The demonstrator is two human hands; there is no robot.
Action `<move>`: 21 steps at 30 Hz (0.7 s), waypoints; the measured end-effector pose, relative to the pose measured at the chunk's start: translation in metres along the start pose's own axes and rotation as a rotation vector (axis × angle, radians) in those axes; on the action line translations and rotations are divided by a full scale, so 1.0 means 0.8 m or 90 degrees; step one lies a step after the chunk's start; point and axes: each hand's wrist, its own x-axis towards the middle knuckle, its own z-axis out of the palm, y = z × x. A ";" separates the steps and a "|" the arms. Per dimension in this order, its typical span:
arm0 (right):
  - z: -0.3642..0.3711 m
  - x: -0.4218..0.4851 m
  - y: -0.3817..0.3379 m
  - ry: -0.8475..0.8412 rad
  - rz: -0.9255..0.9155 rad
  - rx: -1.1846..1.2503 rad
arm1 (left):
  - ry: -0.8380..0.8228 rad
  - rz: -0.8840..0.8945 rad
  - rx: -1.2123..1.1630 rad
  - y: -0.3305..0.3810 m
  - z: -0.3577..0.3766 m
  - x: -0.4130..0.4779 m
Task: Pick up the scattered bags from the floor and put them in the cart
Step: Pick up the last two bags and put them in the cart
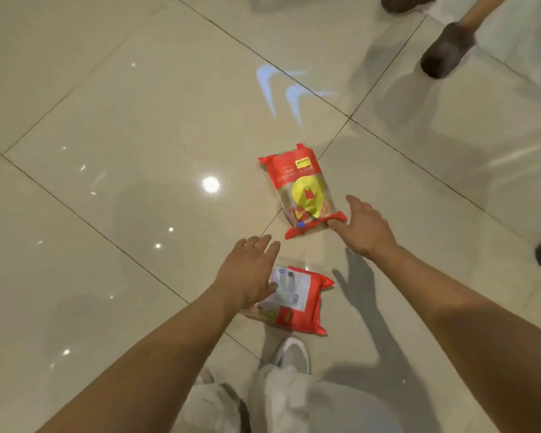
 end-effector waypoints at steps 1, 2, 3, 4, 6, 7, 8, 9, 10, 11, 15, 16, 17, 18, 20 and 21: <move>0.025 0.030 0.005 -0.007 0.012 0.026 | -0.017 0.010 -0.007 -0.004 0.030 0.027; 0.048 0.059 0.009 -0.014 0.018 0.050 | -0.035 0.020 -0.012 -0.008 0.058 0.053; 0.069 0.087 0.013 -0.018 0.022 0.072 | -0.055 0.030 -0.015 -0.011 0.083 0.077; 0.088 0.116 0.016 -0.017 0.023 0.089 | -0.073 0.038 -0.016 -0.016 0.104 0.100; 0.118 0.169 0.022 -0.001 0.039 0.128 | -0.107 0.050 -0.010 -0.027 0.142 0.139; 0.129 0.193 0.025 0.010 0.047 0.143 | -0.125 0.054 -0.005 -0.033 0.156 0.155; 0.141 0.215 0.029 0.018 0.052 0.157 | -0.145 0.052 -0.004 -0.039 0.168 0.167; 0.150 0.233 0.032 0.020 0.053 0.172 | -0.163 0.048 -0.011 -0.044 0.178 0.177; 0.158 0.247 0.036 0.021 0.053 0.198 | -0.183 0.043 -0.027 -0.048 0.184 0.184; 0.165 0.258 0.040 0.015 0.053 0.232 | -0.200 0.038 -0.052 -0.051 0.188 0.190; 0.197 0.262 0.051 0.004 0.087 0.395 | -0.261 -0.014 -0.146 -0.055 0.191 0.188; 0.205 0.255 0.052 0.008 0.104 0.425 | -0.260 -0.031 -0.157 -0.058 0.189 0.180; 0.210 0.241 0.049 0.018 0.118 0.449 | -0.251 -0.052 -0.170 -0.063 0.187 0.169; 0.210 0.224 0.046 0.036 0.134 0.463 | -0.231 -0.075 -0.180 -0.069 0.185 0.155; 0.195 0.183 0.035 0.078 0.161 0.468 | -0.169 -0.133 -0.201 -0.084 0.176 0.115; 0.180 0.158 0.028 0.096 0.167 0.478 | -0.142 -0.173 -0.222 -0.091 0.168 0.088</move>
